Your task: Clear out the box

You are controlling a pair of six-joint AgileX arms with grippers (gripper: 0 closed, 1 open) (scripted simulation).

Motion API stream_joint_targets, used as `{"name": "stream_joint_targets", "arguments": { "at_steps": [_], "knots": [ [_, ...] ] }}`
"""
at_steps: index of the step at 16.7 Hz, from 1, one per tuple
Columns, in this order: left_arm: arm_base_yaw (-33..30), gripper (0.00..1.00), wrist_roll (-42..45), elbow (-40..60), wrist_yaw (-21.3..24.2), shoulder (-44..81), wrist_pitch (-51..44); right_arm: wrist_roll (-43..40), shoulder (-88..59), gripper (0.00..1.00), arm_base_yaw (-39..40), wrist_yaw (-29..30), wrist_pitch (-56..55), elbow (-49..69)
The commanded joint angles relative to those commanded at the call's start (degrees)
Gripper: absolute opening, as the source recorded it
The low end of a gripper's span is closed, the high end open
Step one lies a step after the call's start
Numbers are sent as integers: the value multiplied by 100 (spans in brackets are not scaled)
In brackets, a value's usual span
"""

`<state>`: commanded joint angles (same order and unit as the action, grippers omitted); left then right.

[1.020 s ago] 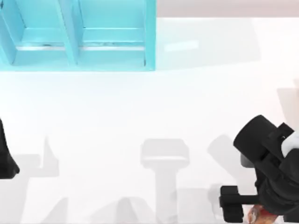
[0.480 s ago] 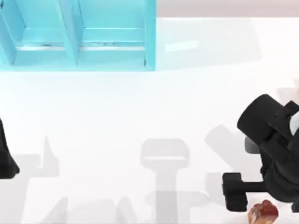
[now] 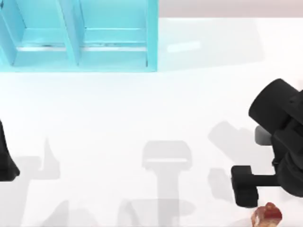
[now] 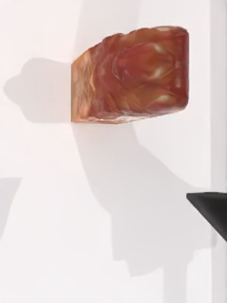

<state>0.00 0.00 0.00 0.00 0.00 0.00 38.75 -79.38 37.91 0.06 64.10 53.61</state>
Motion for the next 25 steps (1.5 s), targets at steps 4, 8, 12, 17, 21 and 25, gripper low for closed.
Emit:
{"name": "stream_joint_targets", "arguments": {
  "at_steps": [4, 8, 12, 17, 21, 25],
  "knots": [
    [0, 100, 0, 0, 0, 0, 0, -190, -220, 100, -188, 2, 110, 182],
    [0, 100, 0, 0, 0, 0, 0, -1181, -1041, 100, -1182, 6, 543, 1204],
    [0, 100, 0, 0, 0, 0, 0, -2818, -1956, 100, -2839, -3, 963, 2598],
    [0, 100, 0, 0, 0, 0, 0, -5073, -2949, 100, -5098, -4, 1384, 4315],
    [0, 100, 0, 0, 0, 0, 0, -6311, -3630, 100, -6328, -2, 1684, 5352],
    [0, 100, 0, 0, 0, 0, 0, -6620, -3878, 100, -6636, -2, 1776, 5658]
  ]
}}
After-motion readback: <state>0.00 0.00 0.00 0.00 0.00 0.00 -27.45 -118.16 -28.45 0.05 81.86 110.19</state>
